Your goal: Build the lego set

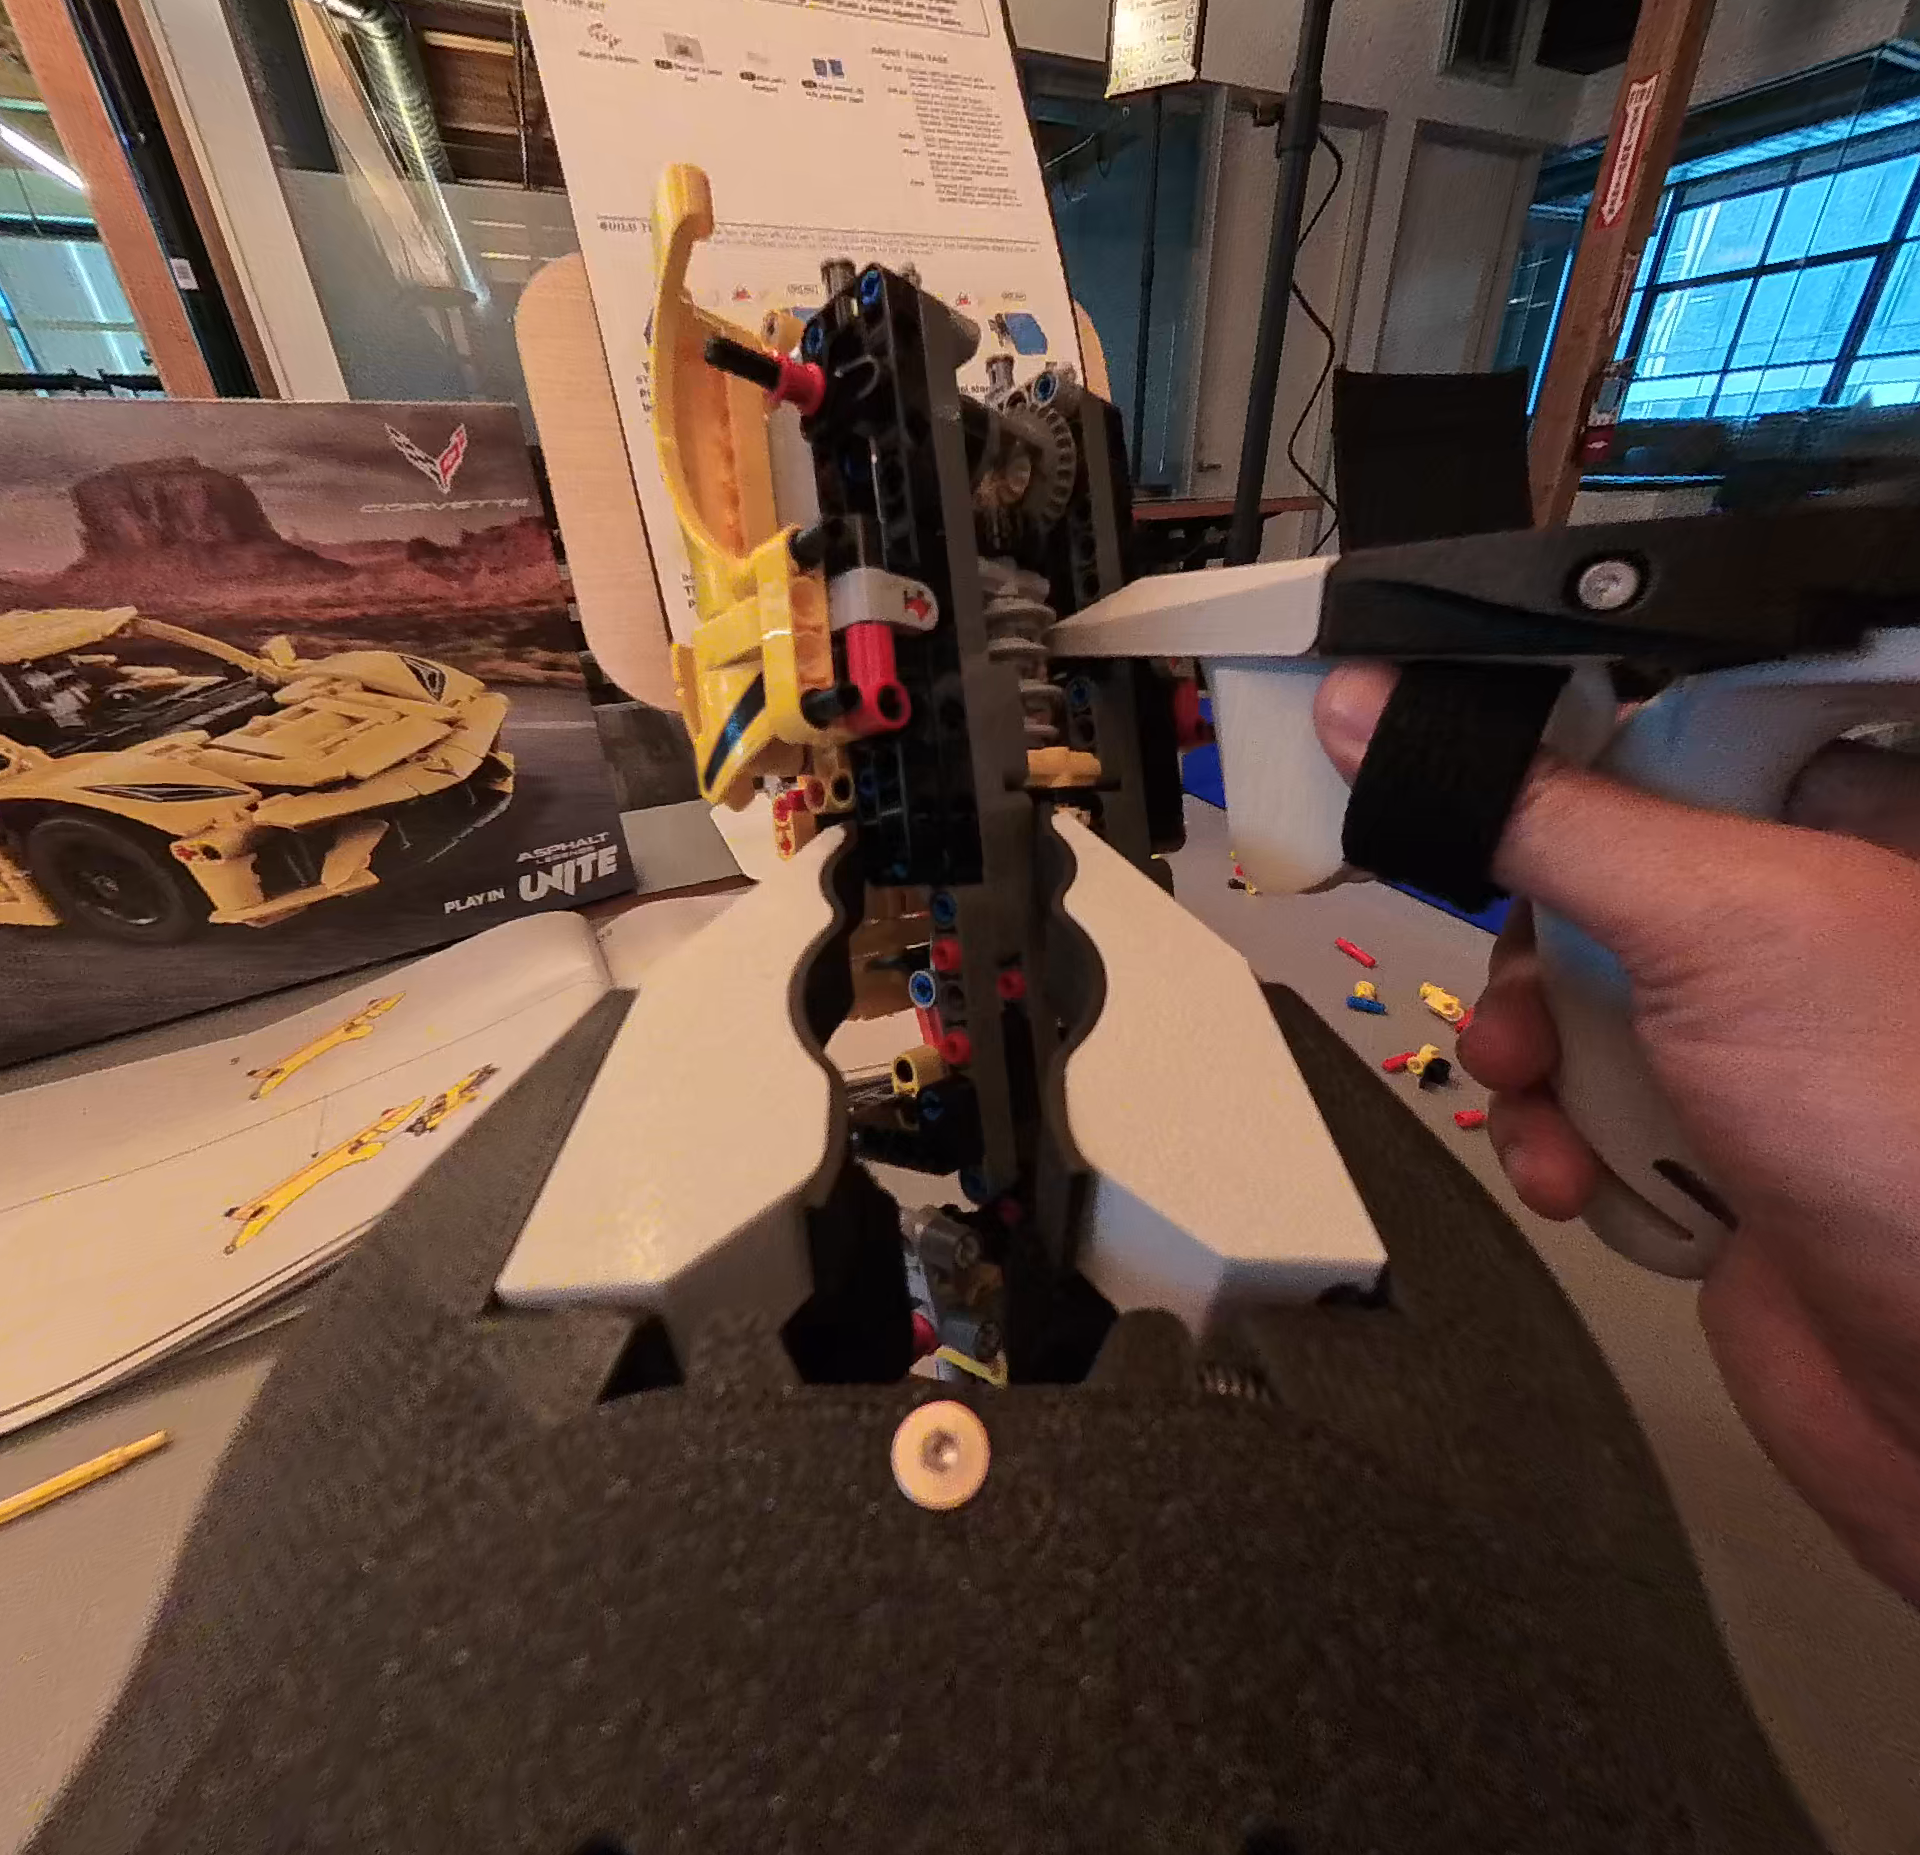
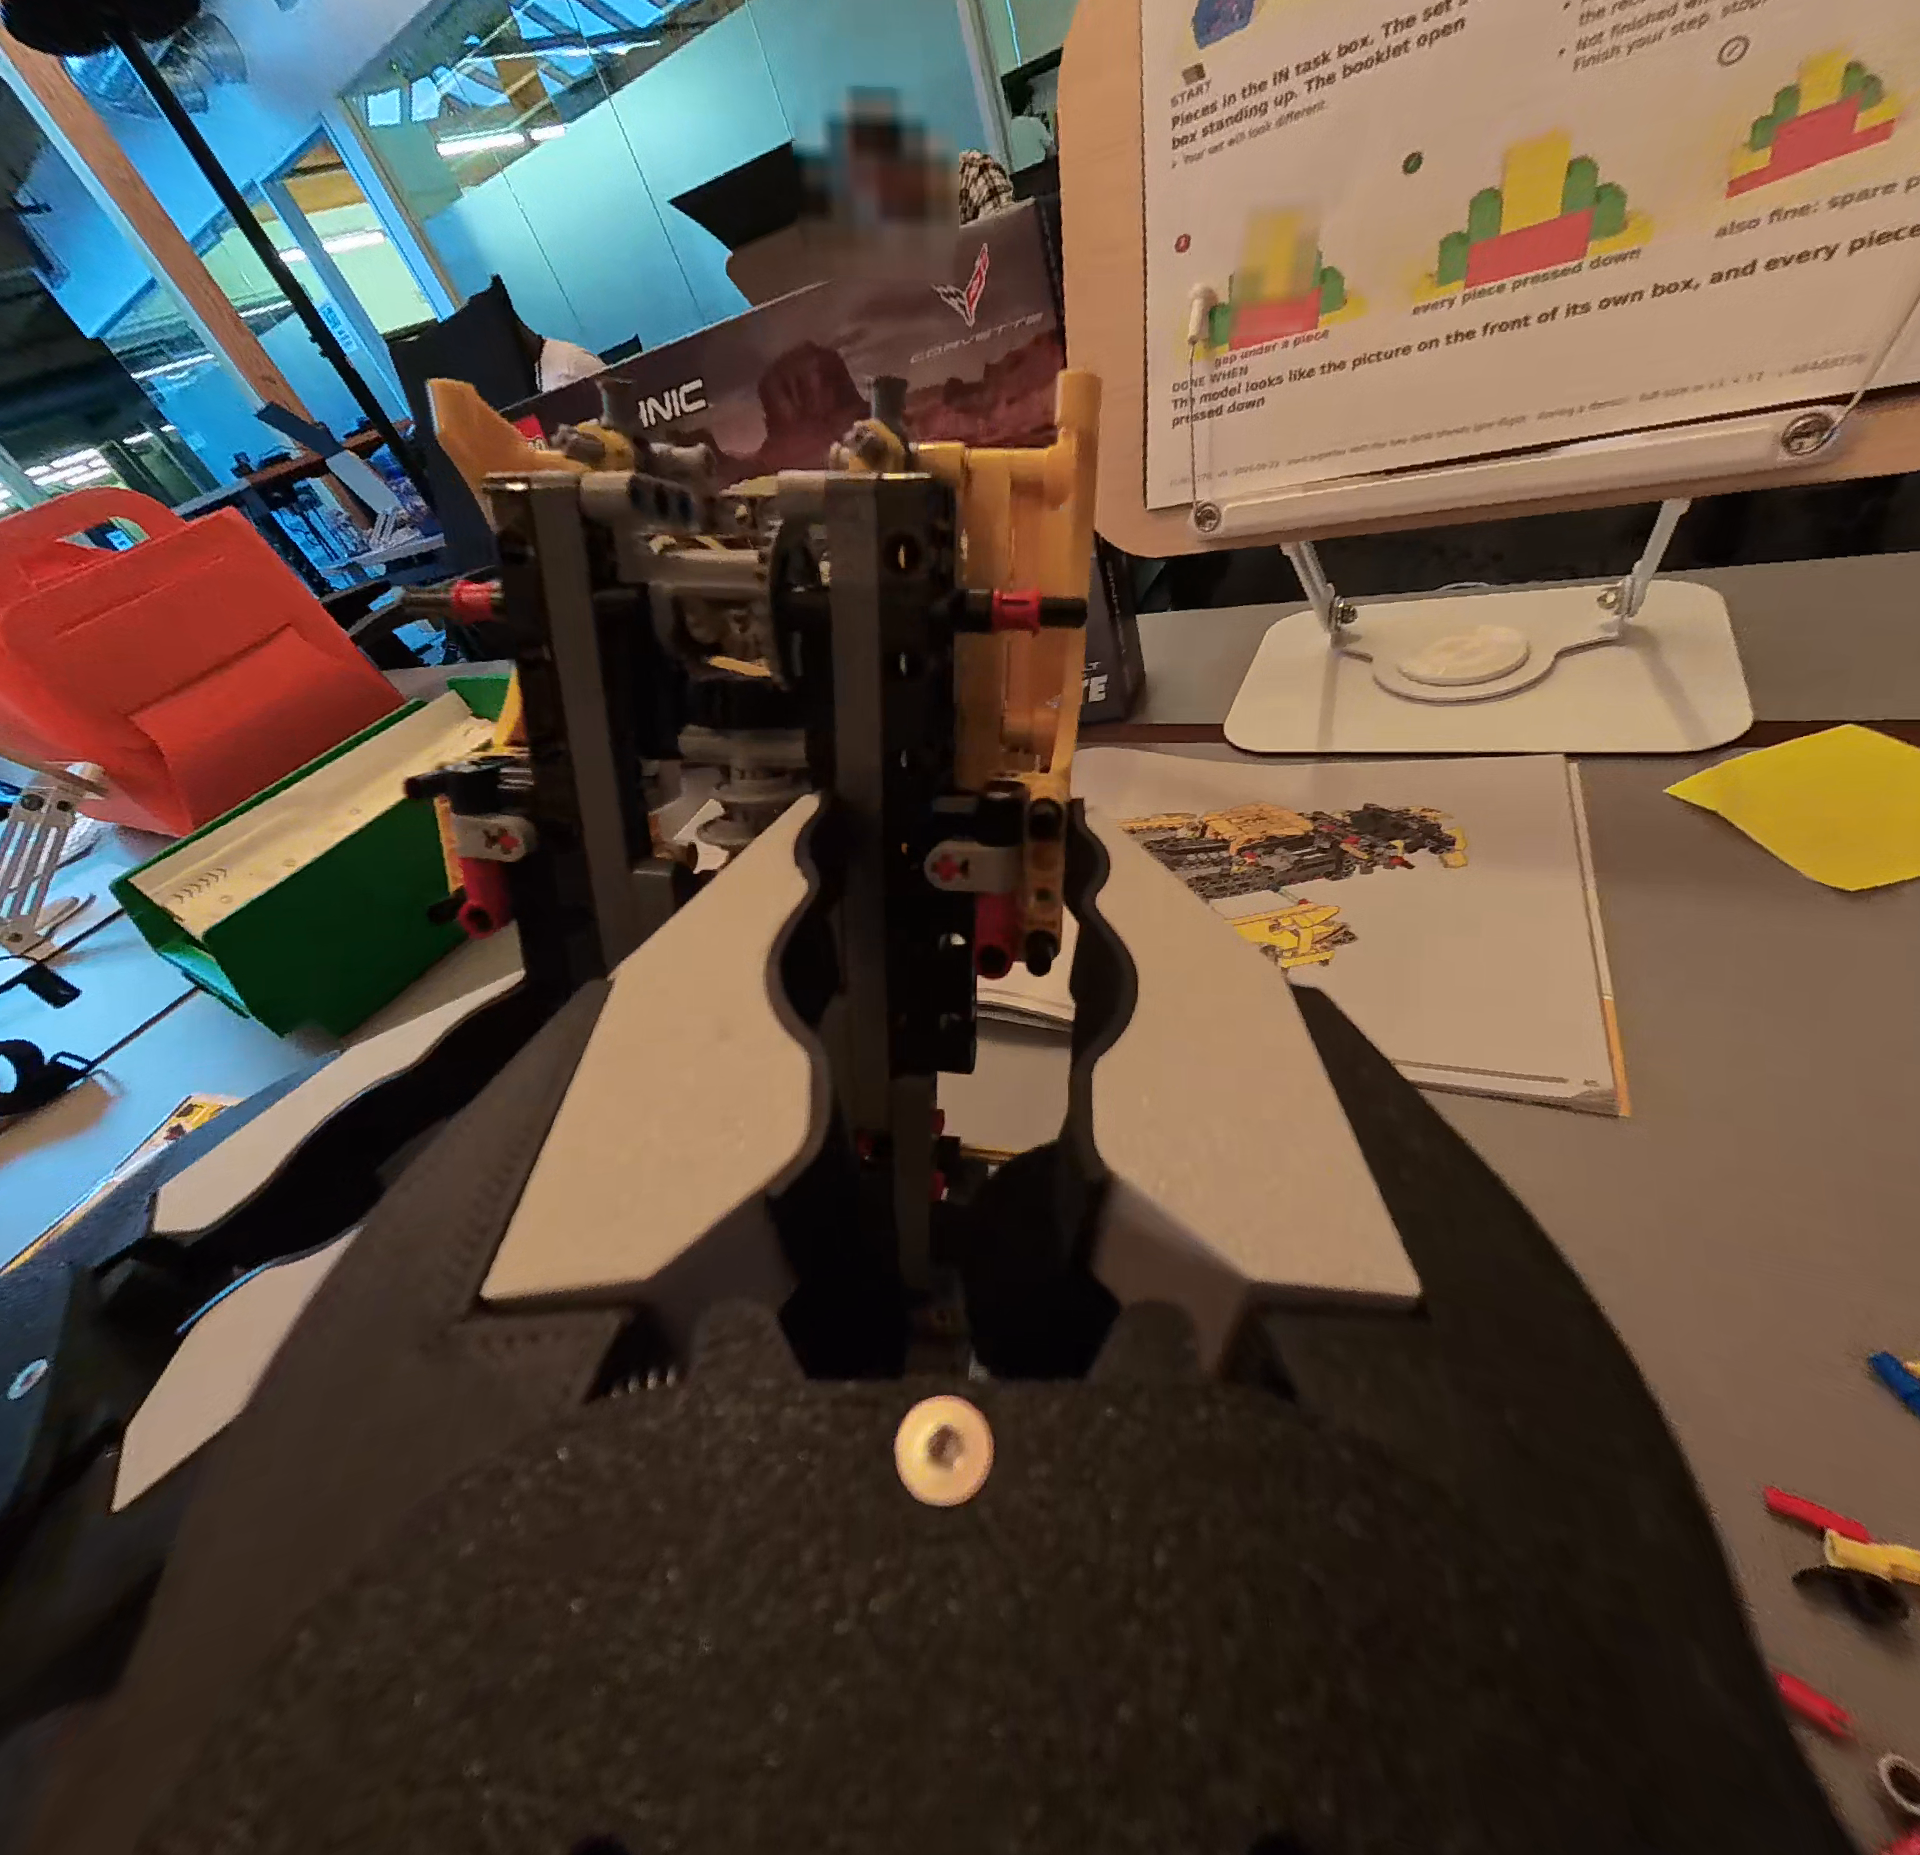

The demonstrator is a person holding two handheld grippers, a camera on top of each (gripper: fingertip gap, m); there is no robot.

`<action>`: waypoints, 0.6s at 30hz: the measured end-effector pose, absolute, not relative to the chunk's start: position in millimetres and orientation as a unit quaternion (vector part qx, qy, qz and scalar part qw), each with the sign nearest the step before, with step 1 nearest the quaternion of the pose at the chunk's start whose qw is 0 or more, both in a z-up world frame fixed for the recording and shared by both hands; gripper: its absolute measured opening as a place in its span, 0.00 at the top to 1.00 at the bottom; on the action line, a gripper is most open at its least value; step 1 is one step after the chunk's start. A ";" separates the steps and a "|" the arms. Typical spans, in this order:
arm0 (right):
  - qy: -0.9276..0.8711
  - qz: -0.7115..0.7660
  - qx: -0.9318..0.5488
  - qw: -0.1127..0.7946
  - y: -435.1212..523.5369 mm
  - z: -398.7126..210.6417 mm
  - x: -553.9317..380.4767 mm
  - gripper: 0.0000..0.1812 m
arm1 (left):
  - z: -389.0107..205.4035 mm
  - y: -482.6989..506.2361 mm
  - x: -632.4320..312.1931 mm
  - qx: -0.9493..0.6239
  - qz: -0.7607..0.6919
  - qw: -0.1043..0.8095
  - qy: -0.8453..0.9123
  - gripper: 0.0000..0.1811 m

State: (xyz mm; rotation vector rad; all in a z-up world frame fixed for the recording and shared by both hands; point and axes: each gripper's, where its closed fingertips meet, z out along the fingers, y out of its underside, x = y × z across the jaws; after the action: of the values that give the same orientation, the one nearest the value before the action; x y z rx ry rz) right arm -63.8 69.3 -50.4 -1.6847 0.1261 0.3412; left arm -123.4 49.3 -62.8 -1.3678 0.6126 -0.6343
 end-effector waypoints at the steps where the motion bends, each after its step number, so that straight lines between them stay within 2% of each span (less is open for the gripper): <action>1: 0.054 0.148 -0.743 0.651 69.7 -50.7 -64.2 0.77 | -63.5 49.8 -123.9 -0.612 -0.288 0.685 0.272 0.83; 5: 0.053 0.163 -0.748 0.641 73.4 -50.7 -68.5 0.76 | -66.9 58.2 -128.7 -0.625 -0.352 0.652 0.244 0.83; 6: 0.030 0.172 -0.749 0.639 71.0 -47.4 -72.2 0.73 | -68.8 62.6 -130.7 -0.630 -0.392 0.629 0.229 0.83; 8: -0.004 0.199 -0.735 0.649 59.9 -36.1 -72.1 0.62 | -71.6 74.2 -137.6 -0.636 -0.482 0.575 0.181 0.83; 10: -0.025 0.239 -0.709 0.663 47.3 -26.5 -60.7 0.62 | -72.1 84.3 -145.2 -0.624 -0.560 0.528 0.135 0.83; 12: -0.040 0.325 -0.709 0.625 40.8 -34.0 -59.0 0.61 | -67.7 89.0 -152.0 -0.599 -0.618 0.499 0.106 0.83; 14: -0.054 0.442 -0.705 0.552 34.5 -44.0 -73.6 0.54 | -60.0 87.7 -156.2 -0.562 -0.676 0.469 0.083 0.83; 15: -0.072 0.496 -0.692 0.520 28.4 -42.5 -85.1 0.54 | -56.4 86.1 -157.5 -0.547 -0.694 0.462 0.078 0.83; 18: -0.138 0.551 -0.674 0.473 19.1 -35.9 -111.8 0.50 | -38.0 72.3 -160.7 -0.463 -0.789 0.397 0.075 0.83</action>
State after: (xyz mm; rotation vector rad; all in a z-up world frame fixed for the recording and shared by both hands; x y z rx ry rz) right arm -111.8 19.1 -35.9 -1.6489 -0.3382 1.3492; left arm -160.7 72.3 -38.0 -1.1731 0.1891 -1.9990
